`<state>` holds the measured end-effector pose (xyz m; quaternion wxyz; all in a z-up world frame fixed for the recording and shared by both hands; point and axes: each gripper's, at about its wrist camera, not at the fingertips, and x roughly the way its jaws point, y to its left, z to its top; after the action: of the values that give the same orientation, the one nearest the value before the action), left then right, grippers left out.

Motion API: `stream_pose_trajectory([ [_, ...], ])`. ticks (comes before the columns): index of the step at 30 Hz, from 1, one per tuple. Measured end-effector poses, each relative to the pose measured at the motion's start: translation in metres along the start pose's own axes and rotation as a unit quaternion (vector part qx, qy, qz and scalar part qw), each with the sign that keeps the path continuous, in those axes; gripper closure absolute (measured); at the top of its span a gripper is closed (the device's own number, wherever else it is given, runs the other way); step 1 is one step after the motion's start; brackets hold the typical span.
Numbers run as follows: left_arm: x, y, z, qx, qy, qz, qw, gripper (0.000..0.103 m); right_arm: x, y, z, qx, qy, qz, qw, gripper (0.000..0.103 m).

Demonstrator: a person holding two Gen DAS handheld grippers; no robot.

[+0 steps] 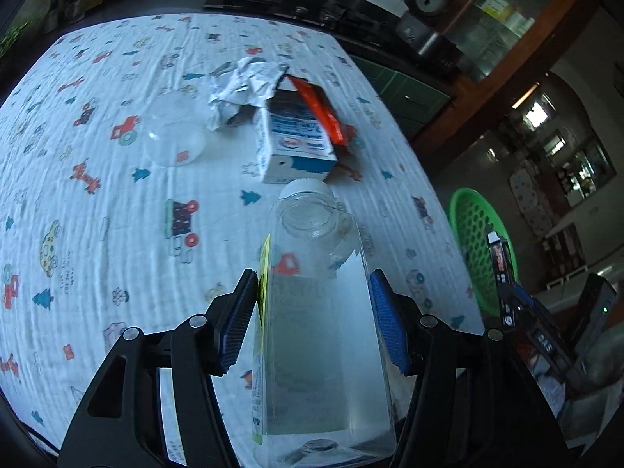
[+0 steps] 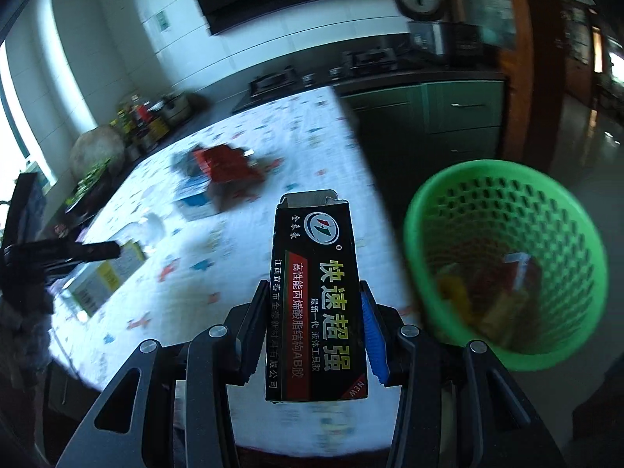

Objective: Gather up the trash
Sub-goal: 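Carry the box and bottle over the green basket and open both tools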

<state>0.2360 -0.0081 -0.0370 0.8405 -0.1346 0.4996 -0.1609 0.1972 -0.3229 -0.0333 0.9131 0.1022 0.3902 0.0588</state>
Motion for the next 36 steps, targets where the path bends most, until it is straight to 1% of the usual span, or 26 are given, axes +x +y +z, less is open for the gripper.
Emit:
stream_pose_trajectory([
  [4,0.007,-0.039,0.008,0.034,0.001,-0.029,0.9990,0.045,-0.004,-0.051,0.005,0.036,-0.001,-0.055,0.998,0.060],
  [7,0.016,-0.071,0.014,0.062,0.006,-0.052,0.9967,0.045,0.000,-0.093,0.007,0.067,0.004,-0.099,0.993,0.060],
  [10,0.028,-0.102,0.021,0.085,0.014,-0.072,0.9937,0.045,0.007,-0.124,0.006,0.095,0.013,-0.121,0.988,0.060],
  [13,0.042,-0.134,0.029,0.112,0.018,-0.086,0.9898,0.045,0.015,-0.144,0.003,0.102,0.023,-0.141,0.984,0.060],
  [17,0.066,-0.180,0.038,0.144,0.027,-0.110,0.9832,0.045,0.023,-0.164,0.000,0.117,0.030,-0.145,0.982,0.059],
  [20,0.085,-0.209,0.043,0.165,0.033,-0.115,0.9789,0.045,0.027,-0.170,0.001,0.125,0.026,-0.146,0.981,0.058],
  [21,0.092,-0.216,0.044,0.170,0.035,-0.115,0.9780,0.045,0.028,-0.173,0.001,0.128,0.025,-0.146,0.981,0.054],
  [23,0.104,-0.232,0.044,0.181,0.044,-0.119,0.9753,0.045,0.024,-0.177,0.000,0.133,0.020,-0.145,0.980,0.051],
  [25,0.117,-0.247,0.045,0.194,0.050,-0.119,0.9725,0.045,0.019,-0.179,0.000,0.132,0.015,-0.143,0.981,0.051],
  [27,0.131,-0.258,0.048,0.203,0.053,-0.114,0.9710,0.045,0.011,-0.177,-0.002,0.131,0.008,-0.141,0.981,0.050],
  [31,0.154,-0.276,0.044,0.219,0.060,-0.104,0.9684,0.045,-0.002,-0.175,-0.005,0.129,-0.007,-0.133,0.983,0.045],
  [36,0.181,-0.289,0.040,0.231,0.074,-0.092,0.9659,0.045,-0.009,-0.169,-0.011,0.118,-0.010,-0.129,0.984,0.043],
])
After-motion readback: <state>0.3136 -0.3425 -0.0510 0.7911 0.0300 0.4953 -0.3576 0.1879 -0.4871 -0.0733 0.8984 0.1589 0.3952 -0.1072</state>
